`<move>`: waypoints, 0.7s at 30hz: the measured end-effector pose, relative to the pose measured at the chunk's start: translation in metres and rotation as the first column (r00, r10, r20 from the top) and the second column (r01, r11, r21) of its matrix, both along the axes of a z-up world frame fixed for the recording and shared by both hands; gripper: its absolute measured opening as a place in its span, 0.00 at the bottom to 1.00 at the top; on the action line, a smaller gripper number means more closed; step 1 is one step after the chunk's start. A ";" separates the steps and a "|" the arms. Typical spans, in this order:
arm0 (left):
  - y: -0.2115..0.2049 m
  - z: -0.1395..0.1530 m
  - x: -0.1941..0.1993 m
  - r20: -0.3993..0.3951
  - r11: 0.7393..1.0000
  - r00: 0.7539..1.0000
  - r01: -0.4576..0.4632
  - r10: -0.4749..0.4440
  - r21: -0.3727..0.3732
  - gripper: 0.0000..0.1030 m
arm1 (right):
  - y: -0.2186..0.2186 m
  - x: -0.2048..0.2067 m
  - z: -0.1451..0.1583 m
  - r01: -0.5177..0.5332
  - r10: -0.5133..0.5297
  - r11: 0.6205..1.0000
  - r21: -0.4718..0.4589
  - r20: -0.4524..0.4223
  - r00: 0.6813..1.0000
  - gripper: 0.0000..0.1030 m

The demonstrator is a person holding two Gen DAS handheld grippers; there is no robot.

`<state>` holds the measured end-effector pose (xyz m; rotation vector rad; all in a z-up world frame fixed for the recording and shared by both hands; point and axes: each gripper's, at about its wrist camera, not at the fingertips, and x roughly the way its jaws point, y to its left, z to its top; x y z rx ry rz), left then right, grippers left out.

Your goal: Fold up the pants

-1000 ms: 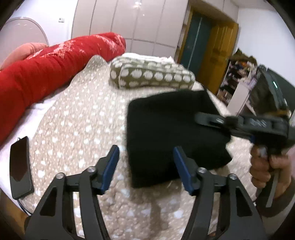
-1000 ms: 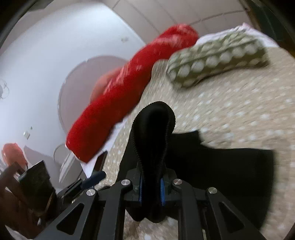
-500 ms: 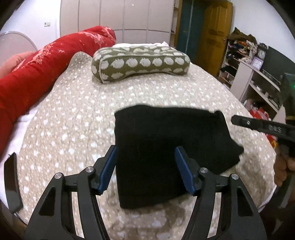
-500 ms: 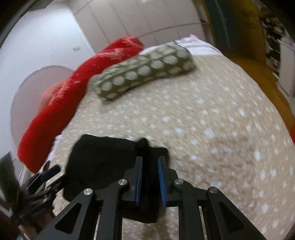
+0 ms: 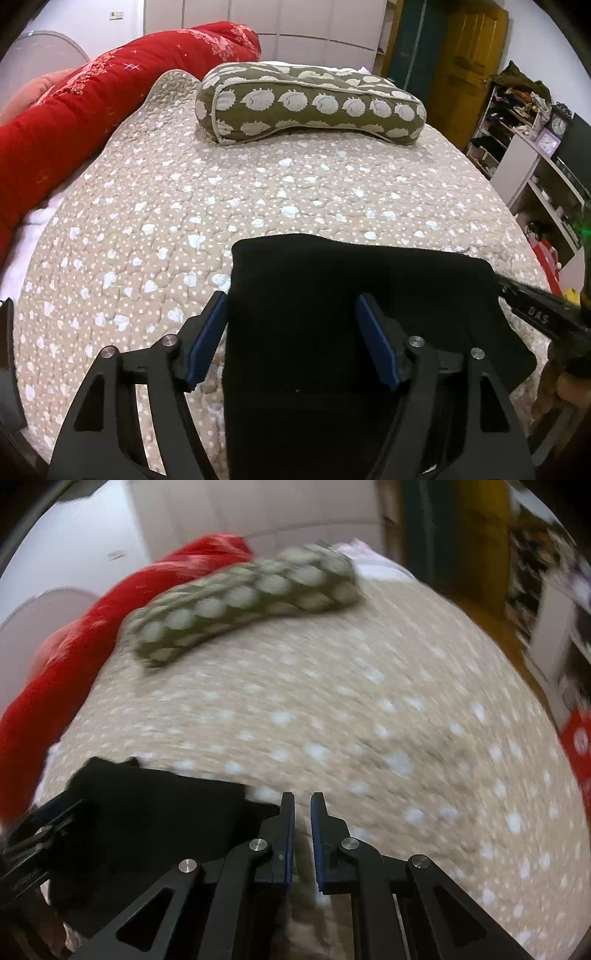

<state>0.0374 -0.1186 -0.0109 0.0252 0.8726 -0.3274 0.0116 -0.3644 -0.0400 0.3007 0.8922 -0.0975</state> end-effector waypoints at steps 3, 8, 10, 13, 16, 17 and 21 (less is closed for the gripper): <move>0.004 0.002 -0.002 -0.008 1.000 1.000 0.011 -0.011 -0.002 0.68 | -0.008 -0.020 0.015 -0.018 0.014 0.997 0.079 0.060 0.998 0.08; 0.010 0.011 -0.018 0.035 1.000 0.999 -0.013 0.013 0.019 0.68 | 0.019 -0.050 0.048 -0.158 0.143 0.981 0.112 0.128 0.981 0.41; 0.012 0.012 -0.025 0.041 1.000 0.999 -0.017 0.016 0.019 0.68 | 0.037 -0.059 0.051 -0.211 0.199 0.974 0.080 0.136 0.971 0.42; 0.011 0.004 -0.033 0.028 1.000 1.000 -0.014 0.013 0.025 0.68 | 0.066 -0.065 0.044 -0.283 0.287 0.958 -0.052 0.106 0.952 0.42; 0.007 -0.005 -0.037 0.013 1.000 1.000 -0.010 0.010 0.029 0.68 | 0.079 -0.062 0.013 -0.275 0.276 0.951 -0.143 -0.014 0.961 0.42; 0.007 -0.007 -0.039 0.015 1.000 1.000 -0.012 0.012 0.025 0.68 | 0.076 -0.065 0.011 -0.265 0.267 0.955 -0.130 -0.004 0.964 0.42; 0.007 -0.003 -0.043 0.026 0.999 0.999 -0.019 0.018 0.031 0.68 | 0.062 -0.072 0.026 -0.241 0.243 0.970 -0.036 0.047 0.969 0.42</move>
